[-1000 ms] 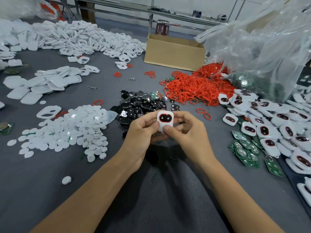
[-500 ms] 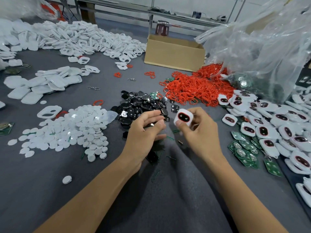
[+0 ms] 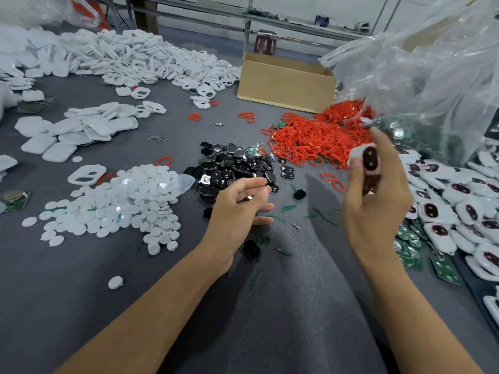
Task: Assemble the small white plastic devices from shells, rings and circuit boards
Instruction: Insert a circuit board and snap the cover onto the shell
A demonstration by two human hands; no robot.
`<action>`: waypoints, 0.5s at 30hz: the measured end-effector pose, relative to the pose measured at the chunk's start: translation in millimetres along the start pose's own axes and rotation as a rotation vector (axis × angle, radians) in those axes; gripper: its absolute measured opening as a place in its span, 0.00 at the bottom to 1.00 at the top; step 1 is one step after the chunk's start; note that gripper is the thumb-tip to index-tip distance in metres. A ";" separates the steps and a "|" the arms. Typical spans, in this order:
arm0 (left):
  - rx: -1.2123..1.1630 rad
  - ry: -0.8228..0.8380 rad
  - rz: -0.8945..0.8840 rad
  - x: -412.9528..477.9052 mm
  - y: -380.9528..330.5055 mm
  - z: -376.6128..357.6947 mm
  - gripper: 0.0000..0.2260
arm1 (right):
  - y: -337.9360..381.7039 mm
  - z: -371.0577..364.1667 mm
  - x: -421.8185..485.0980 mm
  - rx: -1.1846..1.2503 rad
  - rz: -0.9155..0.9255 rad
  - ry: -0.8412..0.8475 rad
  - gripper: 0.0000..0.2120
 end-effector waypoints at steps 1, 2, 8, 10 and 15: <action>0.002 0.000 0.000 0.6 0.4 -0.3 0.07 | -1.0 3.5 0.3 -0.017 0.019 -0.049 0.16; 0.003 0.001 0.001 1.1 0.8 -0.6 0.07 | -3.1 5.1 -0.8 -0.027 0.032 -0.064 0.16; 0.011 0.004 0.005 1.3 2.0 1.6 0.07 | -35.7 -52.1 -56.2 -0.110 -0.207 0.756 0.23; -0.004 0.001 0.006 1.5 1.9 3.1 0.07 | -38.3 -44.1 -50.3 -0.064 -0.266 0.620 0.22; 0.006 0.007 0.010 1.2 1.9 1.6 0.07 | -40.0 -45.3 -41.3 0.364 -0.544 0.444 0.22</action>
Point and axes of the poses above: each hand's wrist, its own x-axis towards the middle knuckle, its own z-axis out of the back of the hand, y = z × x, the point moved 7 cm from there along x, towards the middle knuckle, and after that the axes turned 9 degrees about z, right-handed, at the moved point
